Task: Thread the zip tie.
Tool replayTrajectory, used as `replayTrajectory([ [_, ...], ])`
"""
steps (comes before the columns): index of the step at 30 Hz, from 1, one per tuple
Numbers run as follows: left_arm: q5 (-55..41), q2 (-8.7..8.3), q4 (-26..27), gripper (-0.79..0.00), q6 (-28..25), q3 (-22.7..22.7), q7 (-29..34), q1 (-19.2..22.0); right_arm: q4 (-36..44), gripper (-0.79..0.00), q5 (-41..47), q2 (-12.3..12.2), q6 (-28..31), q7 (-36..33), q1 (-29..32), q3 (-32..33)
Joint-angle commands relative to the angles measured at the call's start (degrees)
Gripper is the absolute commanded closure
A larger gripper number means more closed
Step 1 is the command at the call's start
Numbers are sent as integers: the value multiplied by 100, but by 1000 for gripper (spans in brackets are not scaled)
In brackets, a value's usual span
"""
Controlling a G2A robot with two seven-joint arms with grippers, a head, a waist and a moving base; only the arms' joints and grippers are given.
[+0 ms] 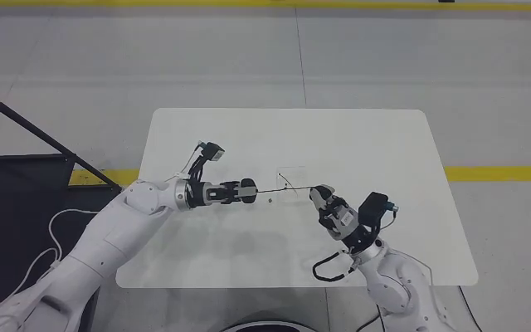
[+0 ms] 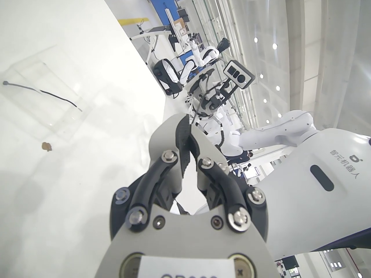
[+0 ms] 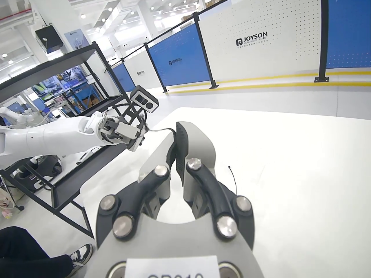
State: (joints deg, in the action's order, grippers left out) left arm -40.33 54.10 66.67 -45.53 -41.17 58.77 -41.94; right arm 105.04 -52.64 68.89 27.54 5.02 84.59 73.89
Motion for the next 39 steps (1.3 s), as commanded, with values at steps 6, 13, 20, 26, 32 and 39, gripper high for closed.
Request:
replayTrajectory([
  [6,-15,-19,-15,0,-11,33,-11,-4,-4,0,95,0,41,101,42,57],
  [13,-19,-36,-32,0,-22,64,-23,-2,-16,0,152,3,88,244,89,99],
  [20,-46,-48,-41,0,-28,95,-28,5,-43,0,129,4,130,158,61,85],
  [26,-20,-58,51,0,-83,105,-83,40,-59,0,88,4,6,-286,-75,25],
  [32,106,-84,130,-280,-130,101,-130,97,24,0,-204,14,-453,-901,-205,-116],
  [39,213,-119,156,-785,-160,95,-160,110,111,0,-291,35,-850,-1037,-203,-191],
])
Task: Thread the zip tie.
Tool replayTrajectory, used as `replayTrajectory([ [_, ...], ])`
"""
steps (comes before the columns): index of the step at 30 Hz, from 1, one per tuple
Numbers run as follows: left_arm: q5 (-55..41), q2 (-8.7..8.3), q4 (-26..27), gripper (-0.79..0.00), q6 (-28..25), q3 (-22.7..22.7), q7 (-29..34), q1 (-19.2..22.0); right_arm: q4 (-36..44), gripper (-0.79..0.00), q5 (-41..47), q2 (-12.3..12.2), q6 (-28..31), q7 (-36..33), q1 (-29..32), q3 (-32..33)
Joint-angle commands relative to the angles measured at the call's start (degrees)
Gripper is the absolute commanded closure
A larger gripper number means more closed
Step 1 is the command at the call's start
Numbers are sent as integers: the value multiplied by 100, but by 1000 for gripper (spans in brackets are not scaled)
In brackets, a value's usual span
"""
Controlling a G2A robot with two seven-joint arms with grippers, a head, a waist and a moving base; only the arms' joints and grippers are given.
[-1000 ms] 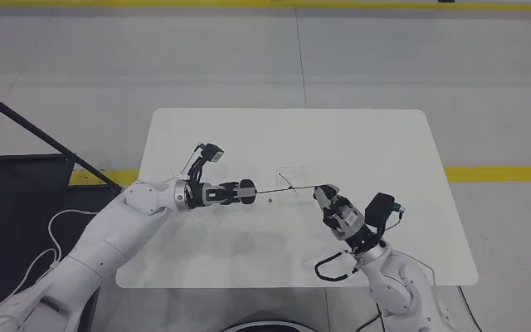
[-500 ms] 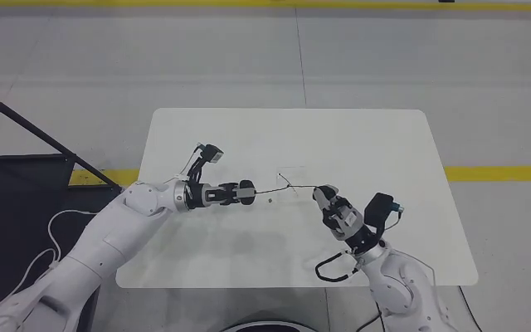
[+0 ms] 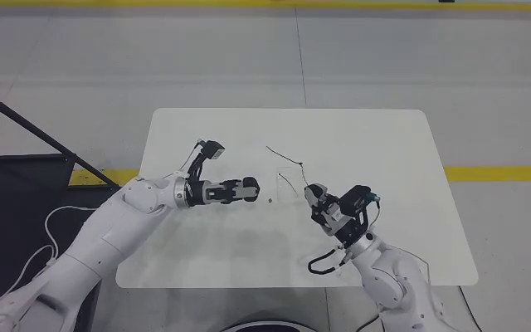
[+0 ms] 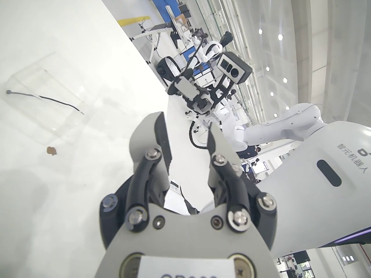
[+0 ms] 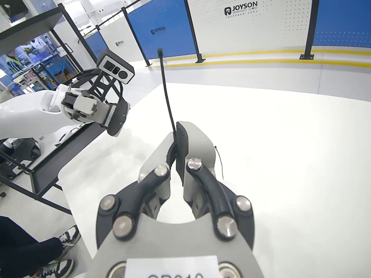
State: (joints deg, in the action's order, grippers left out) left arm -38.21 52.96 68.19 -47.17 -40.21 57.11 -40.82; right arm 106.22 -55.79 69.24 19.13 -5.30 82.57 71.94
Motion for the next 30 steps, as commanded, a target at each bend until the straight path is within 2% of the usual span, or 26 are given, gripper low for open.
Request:
replayTrajectory([
  [1,-1,-13,3,-785,-3,-9,-2,-6,-23,0,62,2,-18,-30,0,10],
  [5,97,-67,-39,-785,-84,-73,-84,-46,-38,0,151,-10,-97,-469,-35,57],
  [9,101,-150,-71,-785,-203,-190,-203,-138,19,0,488,-42,-153,-1257,-70,211],
  [15,68,-302,26,-785,-314,-346,-313,-314,38,0,1663,-93,-51,-2542,-244,484],
  [20,322,-420,50,-785,-382,-424,-381,-396,38,0,1663,-93,-51,-2542,-244,484],
  [21,322,-420,50,-785,-382,-424,-381,-396,38,-62,1663,-93,-51,-2542,-244,484],
  [22,322,-420,50,-785,-382,-424,-381,-396,38,-71,1663,-93,-51,-2542,-244,484],
  [23,322,-420,50,-785,-382,-424,-381,-396,38,0,1663,-93,-51,-2542,-244,484],
  [30,322,-420,50,-785,-382,-424,-381,-396,30,0,1806,-77,-207,-2681,-314,312],
])
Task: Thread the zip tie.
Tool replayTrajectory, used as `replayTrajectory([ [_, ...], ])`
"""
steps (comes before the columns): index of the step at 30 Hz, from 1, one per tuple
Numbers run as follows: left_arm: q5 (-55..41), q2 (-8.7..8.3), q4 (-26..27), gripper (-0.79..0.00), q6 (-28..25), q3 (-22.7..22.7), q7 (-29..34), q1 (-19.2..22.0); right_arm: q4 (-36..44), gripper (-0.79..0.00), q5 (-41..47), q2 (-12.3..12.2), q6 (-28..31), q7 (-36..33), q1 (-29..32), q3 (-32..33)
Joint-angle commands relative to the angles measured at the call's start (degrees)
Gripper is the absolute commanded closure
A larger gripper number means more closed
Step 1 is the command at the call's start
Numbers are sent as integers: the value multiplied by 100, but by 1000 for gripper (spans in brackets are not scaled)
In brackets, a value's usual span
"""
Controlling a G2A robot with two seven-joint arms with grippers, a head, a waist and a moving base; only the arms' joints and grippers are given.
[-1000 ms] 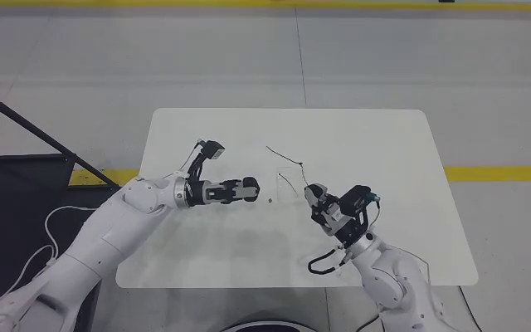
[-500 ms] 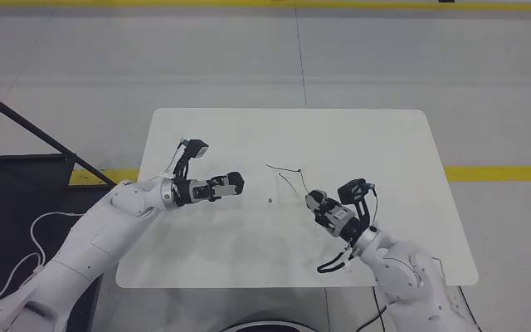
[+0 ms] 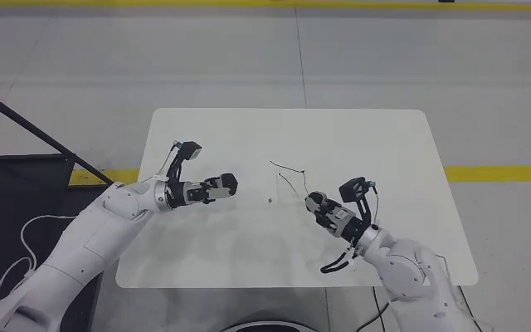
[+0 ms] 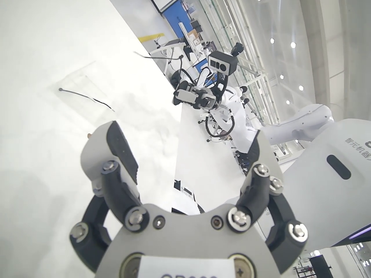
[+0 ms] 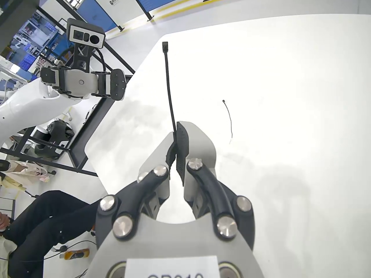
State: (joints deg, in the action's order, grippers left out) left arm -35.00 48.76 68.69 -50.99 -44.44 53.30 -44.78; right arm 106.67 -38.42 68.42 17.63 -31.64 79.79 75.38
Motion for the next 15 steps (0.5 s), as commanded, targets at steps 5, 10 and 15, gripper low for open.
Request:
replayTrajectory([
  [5,812,-31,124,-785,-174,-304,-747,-173,-250,0,1553,13,-508,-1196,-352,-89],
  [10,2187,-95,505,-785,-427,-811,-1837,-565,-535,0,2814,-8,-896,-2239,-623,-28],
  [15,2963,-148,891,-785,-608,-1179,-2453,-997,-954,0,3868,-32,-1541,-3424,-1062,-71],
])
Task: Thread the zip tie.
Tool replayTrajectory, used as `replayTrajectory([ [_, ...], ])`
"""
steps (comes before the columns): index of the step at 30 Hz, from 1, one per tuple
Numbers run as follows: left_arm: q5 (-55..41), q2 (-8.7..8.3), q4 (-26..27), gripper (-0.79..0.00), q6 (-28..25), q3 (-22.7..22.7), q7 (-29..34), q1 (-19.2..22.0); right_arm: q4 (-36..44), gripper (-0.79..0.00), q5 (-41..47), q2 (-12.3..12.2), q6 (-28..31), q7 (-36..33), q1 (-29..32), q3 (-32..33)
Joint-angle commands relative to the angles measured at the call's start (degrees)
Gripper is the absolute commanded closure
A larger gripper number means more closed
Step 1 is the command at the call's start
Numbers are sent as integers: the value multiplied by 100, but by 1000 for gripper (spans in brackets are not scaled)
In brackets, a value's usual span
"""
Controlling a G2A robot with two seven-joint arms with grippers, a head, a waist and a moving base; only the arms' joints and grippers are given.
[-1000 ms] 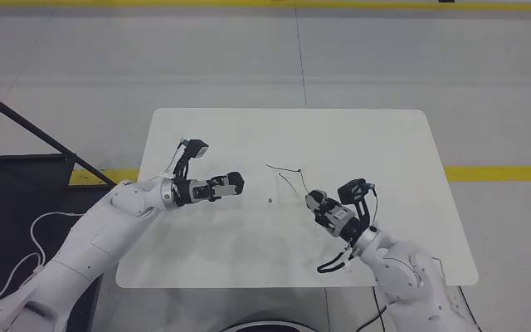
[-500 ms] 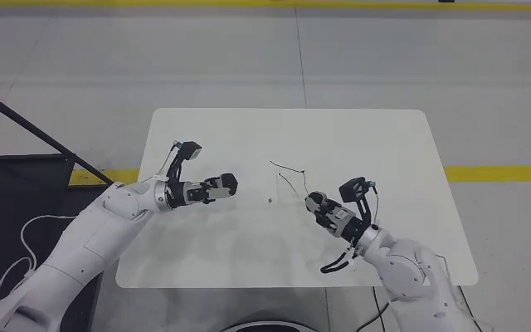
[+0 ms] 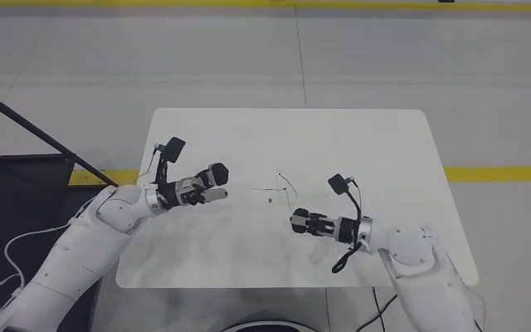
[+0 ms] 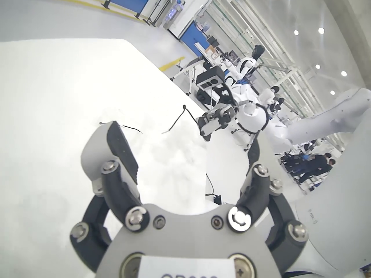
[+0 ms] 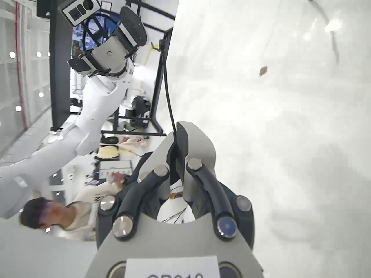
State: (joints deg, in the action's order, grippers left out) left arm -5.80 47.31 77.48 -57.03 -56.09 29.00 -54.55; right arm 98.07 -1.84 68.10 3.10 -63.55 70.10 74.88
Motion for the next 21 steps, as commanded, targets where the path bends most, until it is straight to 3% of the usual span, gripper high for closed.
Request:
replayTrajectory([
  [1,43,-3,13,-785,-4,-14,-23,-21,-248,0,367,-3,-199,-386,-208,-21],
  [9,43,-3,13,-785,-4,-14,-23,-21,-1435,0,1086,27,-790,-954,-1027,-320],
  [21,43,-3,13,-785,-4,-14,-23,-21,-1479,0,881,36,-927,-567,-1077,-422],
])
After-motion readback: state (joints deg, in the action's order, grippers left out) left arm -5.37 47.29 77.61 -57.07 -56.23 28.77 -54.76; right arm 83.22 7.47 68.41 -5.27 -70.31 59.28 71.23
